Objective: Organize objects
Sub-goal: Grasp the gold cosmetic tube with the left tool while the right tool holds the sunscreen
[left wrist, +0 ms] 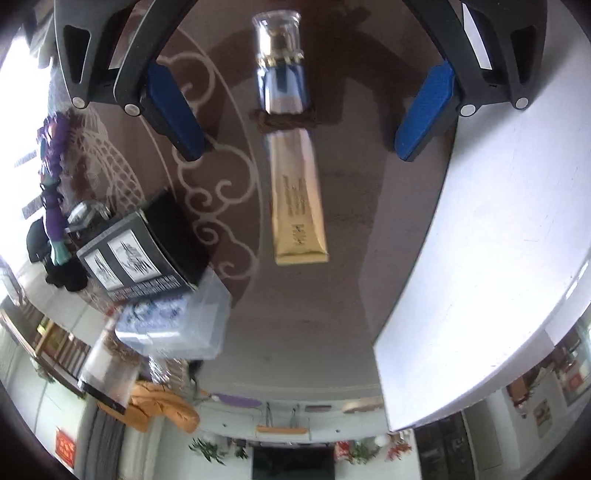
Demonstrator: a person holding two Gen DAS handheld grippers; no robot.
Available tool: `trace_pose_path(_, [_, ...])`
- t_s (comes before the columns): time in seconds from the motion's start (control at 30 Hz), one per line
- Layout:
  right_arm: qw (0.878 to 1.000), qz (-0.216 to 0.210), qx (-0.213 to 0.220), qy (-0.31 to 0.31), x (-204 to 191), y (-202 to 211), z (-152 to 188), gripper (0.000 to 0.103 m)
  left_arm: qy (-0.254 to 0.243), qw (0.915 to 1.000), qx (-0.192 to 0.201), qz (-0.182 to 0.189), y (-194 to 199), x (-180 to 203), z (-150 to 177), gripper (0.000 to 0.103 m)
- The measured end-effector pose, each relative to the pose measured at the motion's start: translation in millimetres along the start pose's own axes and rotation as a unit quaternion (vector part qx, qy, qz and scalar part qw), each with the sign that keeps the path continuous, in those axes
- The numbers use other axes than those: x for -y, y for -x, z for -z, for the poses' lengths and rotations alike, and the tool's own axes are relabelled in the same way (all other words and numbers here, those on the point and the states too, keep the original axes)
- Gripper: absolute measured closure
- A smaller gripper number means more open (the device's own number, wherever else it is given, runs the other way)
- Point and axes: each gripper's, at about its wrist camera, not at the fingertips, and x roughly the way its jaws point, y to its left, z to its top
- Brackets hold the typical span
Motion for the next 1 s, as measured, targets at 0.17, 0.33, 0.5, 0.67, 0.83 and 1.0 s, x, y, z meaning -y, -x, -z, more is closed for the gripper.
trace_pose_path(0.17, [1.0, 0.0, 0.0, 0.0, -0.1, -0.1, -0.1, 0.02, -0.02, 0.9994, 0.026, 0.01, 4.5, 4.0, 4.1, 0.016])
trace_pose_path(0.33, [1.0, -0.002, -0.002, 0.001, -0.4, -0.6, -0.1, 0.017, -0.022, 0.9978, 0.056, 0.028, 18.8, 4.6, 9.0, 0.077])
trace_pose_path(0.5, [1.0, -0.002, -0.002, 0.001, -0.8, -0.7, -0.2, 0.017, -0.044, 0.9956, 0.065, 0.051, 38.1, 9.3, 43.4, 0.077])
trace_pose_path(0.67, [1.0, -0.003, -0.002, 0.001, -1.0, -0.8, -0.4, 0.017, -0.113, 0.9875, 0.057, 0.094, 67.5, 35.1, 97.4, 0.077])
trace_pose_path(0.83, [1.0, -0.002, -0.002, 0.002, -1.1, -1.0, -0.4, 0.017, -0.162, 0.9793, 0.055, 0.108, 88.3, 39.7, 131.2, 0.075])
trace_pose_path(1.0, [1.0, -0.002, -0.002, 0.001, -1.0, -1.1, -0.3, 0.017, -0.184, 0.9772, 0.041, 0.097, 85.2, 38.6, 131.5, 0.009])
